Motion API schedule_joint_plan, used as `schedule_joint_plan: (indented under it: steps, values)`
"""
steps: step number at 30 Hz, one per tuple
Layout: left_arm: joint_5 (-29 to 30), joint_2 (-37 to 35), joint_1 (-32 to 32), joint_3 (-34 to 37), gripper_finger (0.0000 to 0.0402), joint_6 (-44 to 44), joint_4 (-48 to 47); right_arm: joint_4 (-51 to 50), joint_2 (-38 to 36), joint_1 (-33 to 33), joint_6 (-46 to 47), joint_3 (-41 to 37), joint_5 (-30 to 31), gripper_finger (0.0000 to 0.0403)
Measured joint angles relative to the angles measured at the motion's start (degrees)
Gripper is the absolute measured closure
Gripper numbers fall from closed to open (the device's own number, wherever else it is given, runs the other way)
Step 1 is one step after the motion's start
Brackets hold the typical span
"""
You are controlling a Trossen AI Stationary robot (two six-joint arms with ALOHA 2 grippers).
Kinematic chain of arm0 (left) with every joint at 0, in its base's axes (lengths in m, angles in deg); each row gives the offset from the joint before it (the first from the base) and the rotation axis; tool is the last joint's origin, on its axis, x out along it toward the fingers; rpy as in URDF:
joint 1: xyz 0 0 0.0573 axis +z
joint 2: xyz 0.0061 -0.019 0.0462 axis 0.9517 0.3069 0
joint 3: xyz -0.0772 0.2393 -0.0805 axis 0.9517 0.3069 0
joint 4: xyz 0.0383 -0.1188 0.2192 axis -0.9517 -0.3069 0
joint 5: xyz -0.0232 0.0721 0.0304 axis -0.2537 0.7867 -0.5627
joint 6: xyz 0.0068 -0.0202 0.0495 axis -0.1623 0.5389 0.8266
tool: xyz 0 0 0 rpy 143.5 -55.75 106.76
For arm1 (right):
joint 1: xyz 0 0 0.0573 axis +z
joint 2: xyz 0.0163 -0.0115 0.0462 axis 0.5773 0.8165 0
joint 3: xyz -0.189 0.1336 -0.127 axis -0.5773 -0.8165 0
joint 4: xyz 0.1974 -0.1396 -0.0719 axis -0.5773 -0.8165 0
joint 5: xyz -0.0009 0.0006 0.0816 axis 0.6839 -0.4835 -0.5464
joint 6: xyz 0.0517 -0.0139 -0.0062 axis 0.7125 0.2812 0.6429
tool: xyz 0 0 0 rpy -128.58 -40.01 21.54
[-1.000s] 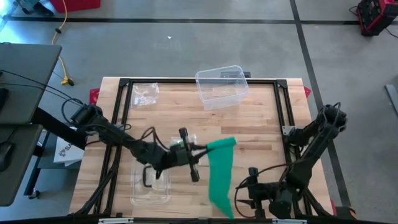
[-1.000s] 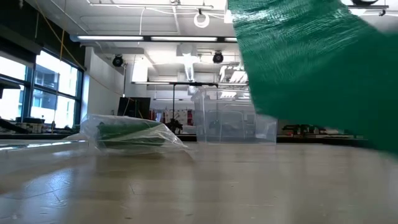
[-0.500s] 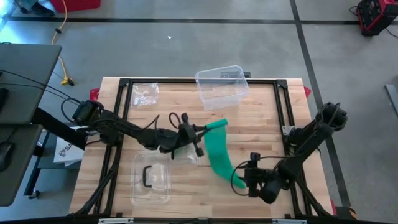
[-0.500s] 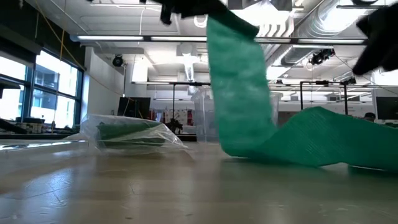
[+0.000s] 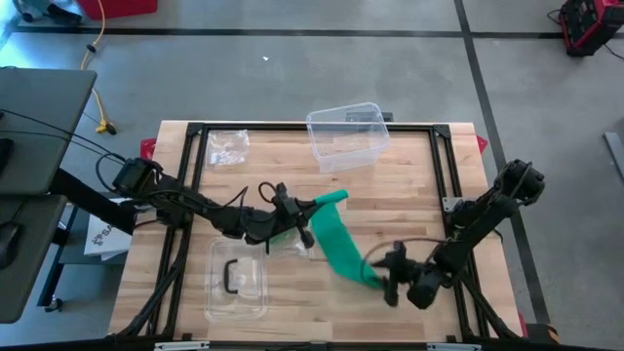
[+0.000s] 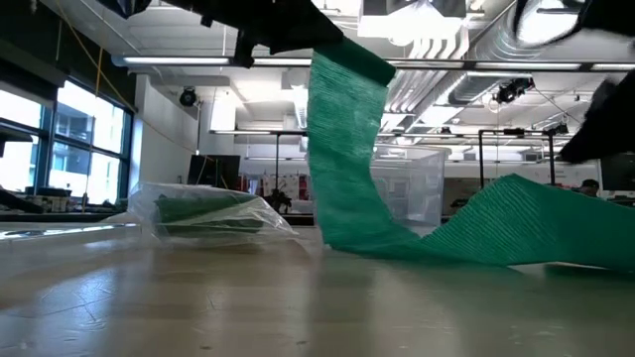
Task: Roll bandage
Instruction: Roll the blue bandage
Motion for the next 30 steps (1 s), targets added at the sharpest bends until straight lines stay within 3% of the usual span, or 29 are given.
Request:
schedule_joint_plan:
  steps: [3,6,10,13,16,21,30]
  values:
    - [2.0,0.0,-1.2,0.0,0.0398,0.0,0.1,-0.3,0.0,-1.5,5.6,-3.4,1.0,0.0231]
    - [2.3,0.0,-1.7,0.0,0.0397,0.0,0.3,3.3,0.0,-2.8,9.3,-6.8,-4.1,0.0231]
    - [2.7,0.0,-1.8,0.0,0.0397,-0.1,-0.6,24.1,1.9,-1.0,-0.5,-10.2,-14.4,0.0231]
    - [3.9,0.0,-1.2,0.0,0.0397,0.2,-1.6,32.9,4.7,0.7,-7.8,-9.8,-16.5,0.0231]
    - [4.2,0.0,-0.5,-0.1,0.0397,-0.3,-3.2,32.2,9.0,0.7,-10.9,-8.1,-18.3,0.0231]
    - [4.1,0.0,0.1,-0.1,0.0397,-3.1,-6.7,28.6,13.0,1.3,-19.7,-2.7,-28.0,0.0232]
    - [4.1,0.0,0.0,0.0,0.0396,-3.8,-7.9,5.8,8.8,0.7,-30.6,8.7,-28.1,0.0246]
